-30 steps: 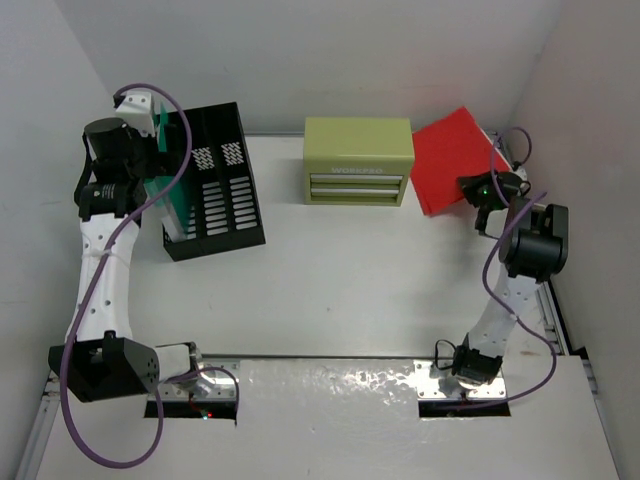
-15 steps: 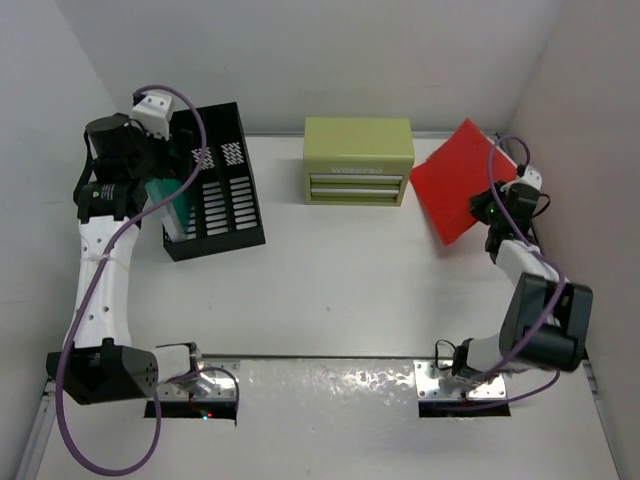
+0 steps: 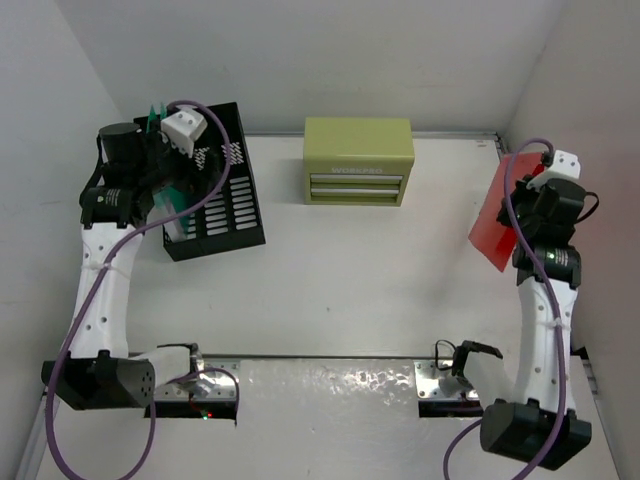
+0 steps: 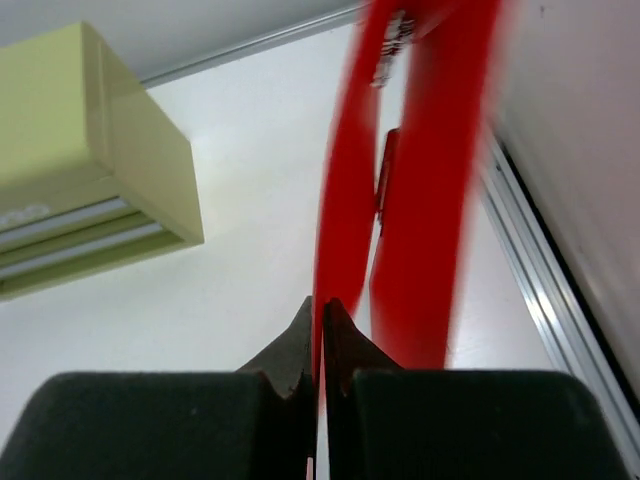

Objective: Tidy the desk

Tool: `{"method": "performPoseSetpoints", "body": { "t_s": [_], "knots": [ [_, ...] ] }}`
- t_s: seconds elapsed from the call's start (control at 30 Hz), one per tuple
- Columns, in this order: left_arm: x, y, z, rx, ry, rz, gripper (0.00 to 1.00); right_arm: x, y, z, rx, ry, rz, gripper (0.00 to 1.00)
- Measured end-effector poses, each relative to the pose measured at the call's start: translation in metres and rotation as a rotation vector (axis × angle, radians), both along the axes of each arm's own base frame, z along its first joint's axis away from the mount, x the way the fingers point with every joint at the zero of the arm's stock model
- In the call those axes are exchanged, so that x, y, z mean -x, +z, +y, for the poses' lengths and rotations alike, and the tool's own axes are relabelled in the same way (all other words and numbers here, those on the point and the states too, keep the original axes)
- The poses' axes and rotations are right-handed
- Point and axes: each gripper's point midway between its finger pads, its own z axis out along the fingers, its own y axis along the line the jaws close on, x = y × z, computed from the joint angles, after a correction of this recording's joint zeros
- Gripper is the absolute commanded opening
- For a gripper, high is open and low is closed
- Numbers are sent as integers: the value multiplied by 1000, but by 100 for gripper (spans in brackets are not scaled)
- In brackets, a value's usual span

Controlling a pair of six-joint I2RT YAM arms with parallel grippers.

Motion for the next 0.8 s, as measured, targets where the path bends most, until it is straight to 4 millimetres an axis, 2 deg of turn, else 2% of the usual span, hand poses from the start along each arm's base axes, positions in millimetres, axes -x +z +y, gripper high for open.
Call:
{"method": "performPoseSetpoints", "body": {
  "t_s": [0.13,0.37,0.47,0.6,0.67,0.8],
  "knots": [
    [9,-2,-25,4,-91,15,89,21,17,8,24,33,21,0],
    [26,-3,-63,-2,-228,19,89,44,8,35,-6,170,105,0],
    [32,-3,-78,-3,-278,19,90,57,16,51,-27,248,133,0],
    [39,-12,-118,-20,-395,64,90,66,51,65,-4,333,86,0],
    [38,-18,-139,-26,-451,89,90,71,62,71,11,369,66,0],
    [37,-34,-176,-50,-543,141,91,82,63,91,5,489,62,0]
  ]
}}
